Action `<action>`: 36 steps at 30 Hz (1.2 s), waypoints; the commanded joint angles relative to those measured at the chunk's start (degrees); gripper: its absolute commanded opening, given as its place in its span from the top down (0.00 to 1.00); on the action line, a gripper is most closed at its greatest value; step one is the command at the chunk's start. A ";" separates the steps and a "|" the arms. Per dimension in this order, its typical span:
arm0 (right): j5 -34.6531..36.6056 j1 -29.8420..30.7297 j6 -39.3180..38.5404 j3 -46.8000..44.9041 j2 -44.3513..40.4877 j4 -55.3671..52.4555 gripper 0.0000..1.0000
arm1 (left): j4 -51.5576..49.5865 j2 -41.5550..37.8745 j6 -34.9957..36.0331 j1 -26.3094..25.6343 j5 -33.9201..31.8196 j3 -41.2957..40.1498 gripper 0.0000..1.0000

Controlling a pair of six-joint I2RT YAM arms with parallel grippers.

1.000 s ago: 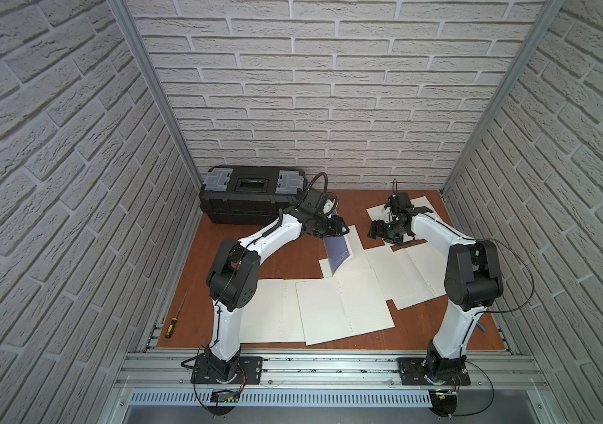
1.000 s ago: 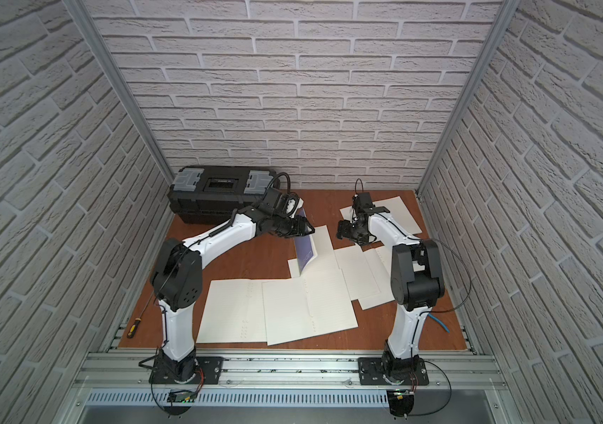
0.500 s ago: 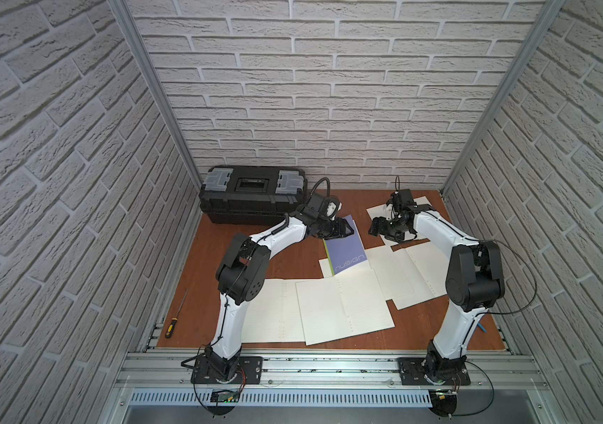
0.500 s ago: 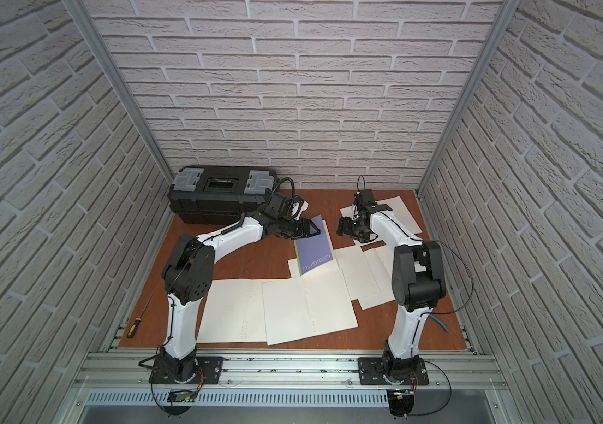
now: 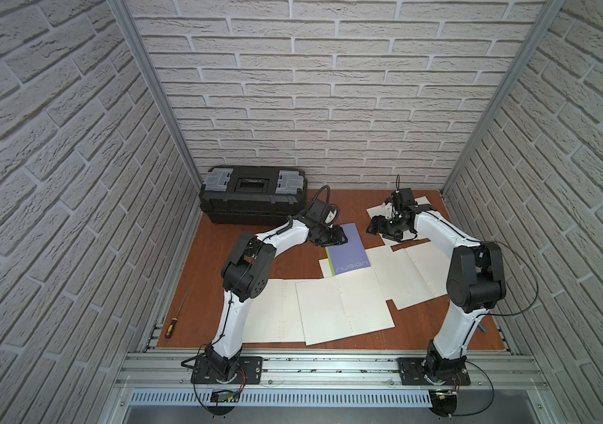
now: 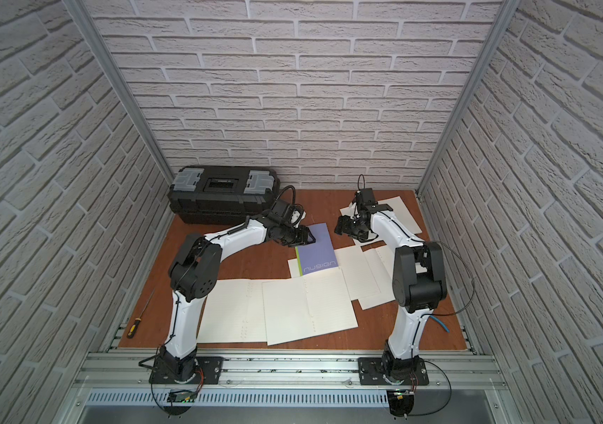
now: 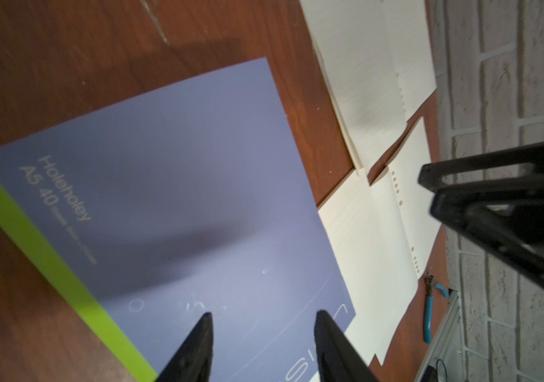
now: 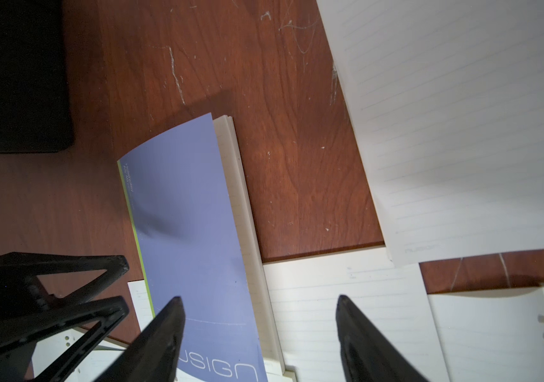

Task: Close the notebook
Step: Move the notebook to the center of the board.

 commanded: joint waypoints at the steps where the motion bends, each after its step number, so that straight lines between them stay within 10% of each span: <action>1: -2.04 -0.07 0.52 -1.36 -2.51 2.12 0.32 | -6.47 2.06 2.35 -1.42 -5.42 2.93 0.50; 36: -3.92 5.40 2.10 -8.58 2.28 8.74 0.49 | -21.70 5.93 4.62 -4.10 -18.29 12.55 0.50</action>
